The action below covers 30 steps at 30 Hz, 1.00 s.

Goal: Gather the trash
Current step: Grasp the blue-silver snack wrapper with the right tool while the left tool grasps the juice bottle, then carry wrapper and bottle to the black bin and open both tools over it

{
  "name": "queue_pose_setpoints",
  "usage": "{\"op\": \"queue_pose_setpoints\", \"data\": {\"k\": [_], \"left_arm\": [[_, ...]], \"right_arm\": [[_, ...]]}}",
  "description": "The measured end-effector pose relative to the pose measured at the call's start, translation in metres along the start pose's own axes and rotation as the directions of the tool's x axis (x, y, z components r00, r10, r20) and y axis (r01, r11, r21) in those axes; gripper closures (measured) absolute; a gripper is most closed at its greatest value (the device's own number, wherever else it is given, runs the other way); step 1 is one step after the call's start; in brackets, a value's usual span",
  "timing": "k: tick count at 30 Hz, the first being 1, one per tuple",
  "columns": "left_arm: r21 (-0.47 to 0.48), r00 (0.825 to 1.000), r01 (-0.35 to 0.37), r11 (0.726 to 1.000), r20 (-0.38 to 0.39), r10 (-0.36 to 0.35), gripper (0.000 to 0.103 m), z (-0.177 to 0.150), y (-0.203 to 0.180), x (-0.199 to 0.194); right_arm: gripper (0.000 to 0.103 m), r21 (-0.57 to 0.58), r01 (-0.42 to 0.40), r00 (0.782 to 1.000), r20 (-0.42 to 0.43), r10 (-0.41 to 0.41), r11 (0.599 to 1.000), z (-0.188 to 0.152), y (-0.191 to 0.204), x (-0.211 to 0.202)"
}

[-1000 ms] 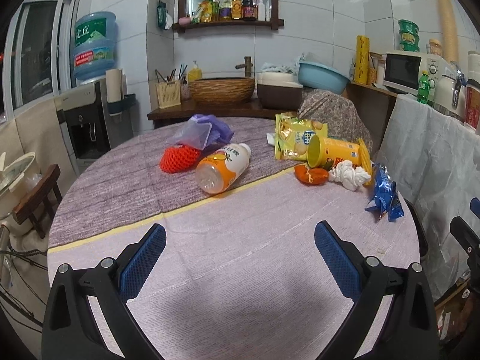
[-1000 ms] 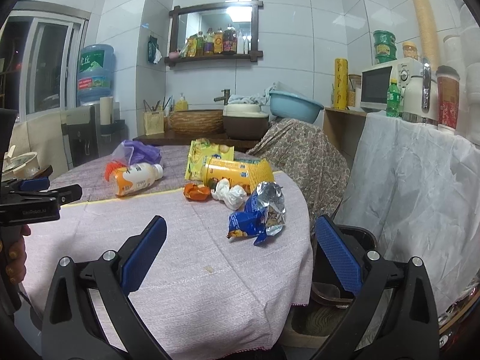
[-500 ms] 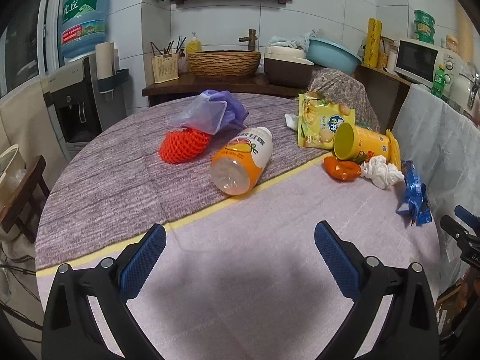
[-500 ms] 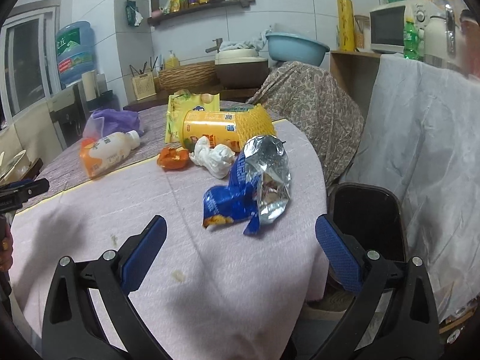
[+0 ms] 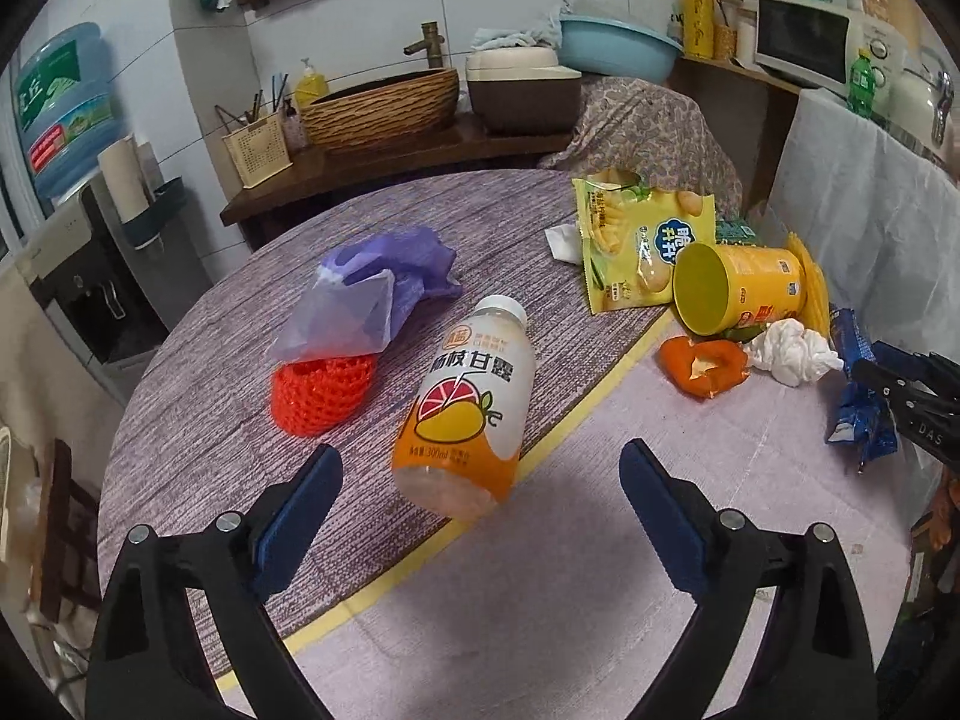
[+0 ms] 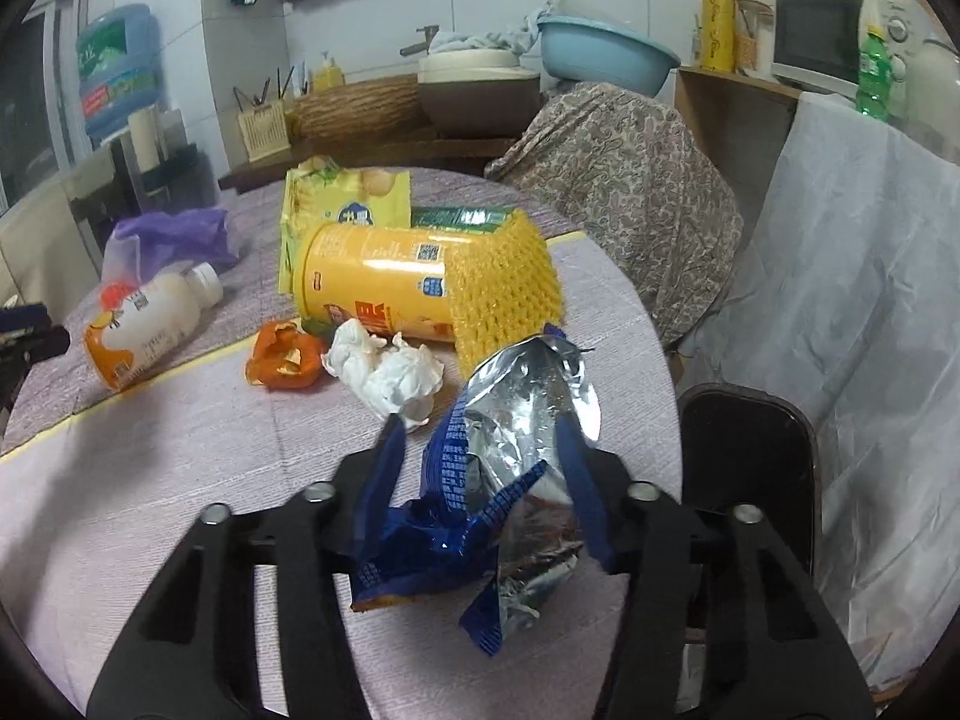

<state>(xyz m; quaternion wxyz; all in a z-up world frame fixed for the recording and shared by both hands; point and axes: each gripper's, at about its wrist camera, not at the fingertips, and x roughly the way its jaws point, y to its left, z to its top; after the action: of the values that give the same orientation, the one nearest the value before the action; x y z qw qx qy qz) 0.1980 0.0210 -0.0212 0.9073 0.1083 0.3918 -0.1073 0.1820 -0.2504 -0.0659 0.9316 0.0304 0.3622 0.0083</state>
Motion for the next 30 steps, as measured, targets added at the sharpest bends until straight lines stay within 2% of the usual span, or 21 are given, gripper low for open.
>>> {"op": "queue_pose_setpoints", "data": {"k": [1, 3, 6, 11, 15, 18, 22, 24, 26, 30], "left_arm": [[0.012, 1.0, -0.001, 1.0, -0.01, 0.001, 0.012, 0.003, -0.001, 0.003], [0.028, 0.999, 0.002, 1.0, -0.032, -0.001, 0.015, 0.01, -0.002, 0.012], [0.023, 0.996, 0.039, 0.999, -0.085, -0.037, 0.018, 0.018, 0.001, 0.024], [0.078, 0.991, 0.027, 0.997, -0.136, -0.016, 0.018, 0.03, -0.001, 0.04], [0.084, 0.979, 0.043, 0.996, -0.202, -0.025, 0.02, 0.04, 0.002, 0.059], [0.078, 0.962, 0.074, 0.994, -0.27, -0.05, 0.025, 0.046, 0.005, 0.077], [0.068, 0.939, 0.08, 0.994, -0.341, -0.053, 0.033, 0.05, 0.007, 0.1], [0.081, 0.935, 0.063, 0.995, -0.353, -0.03, 0.039, 0.051, 0.006, 0.108], [0.077, 0.934, 0.06, 0.995, -0.355, -0.029, 0.04, 0.051, 0.006, 0.111], [0.072, 0.945, 0.054, 0.996, -0.327, -0.027, 0.041, 0.048, 0.007, 0.107]], "right_arm": [[0.071, 0.0, -0.007, 1.0, -0.008, 0.007, 1.0, -0.001, 0.0, 0.004], [0.088, -0.001, -0.032, 0.999, -0.021, 0.032, 0.999, -0.003, 0.0, 0.008], [0.093, 0.008, -0.062, 0.998, -0.011, 0.062, 0.998, -0.007, -0.001, 0.005], [0.097, -0.018, -0.102, 0.994, 0.029, 0.103, 0.995, -0.013, 0.0, -0.012], [0.099, -0.026, -0.123, 0.991, 0.048, 0.125, 0.992, -0.016, -0.001, -0.025], [0.099, -0.028, -0.135, 0.989, 0.052, 0.136, 0.99, -0.021, -0.003, -0.032], [0.099, -0.038, -0.141, 0.988, 0.055, 0.143, 0.989, -0.027, 0.0, -0.036], [0.099, -0.035, -0.144, 0.988, 0.048, 0.146, 0.989, -0.03, 0.0, -0.036], [0.099, -0.034, -0.144, 0.988, 0.048, 0.145, 0.989, -0.033, -0.002, -0.037], [0.099, -0.032, -0.143, 0.988, 0.056, 0.145, 0.989, -0.036, -0.002, -0.043]]}}
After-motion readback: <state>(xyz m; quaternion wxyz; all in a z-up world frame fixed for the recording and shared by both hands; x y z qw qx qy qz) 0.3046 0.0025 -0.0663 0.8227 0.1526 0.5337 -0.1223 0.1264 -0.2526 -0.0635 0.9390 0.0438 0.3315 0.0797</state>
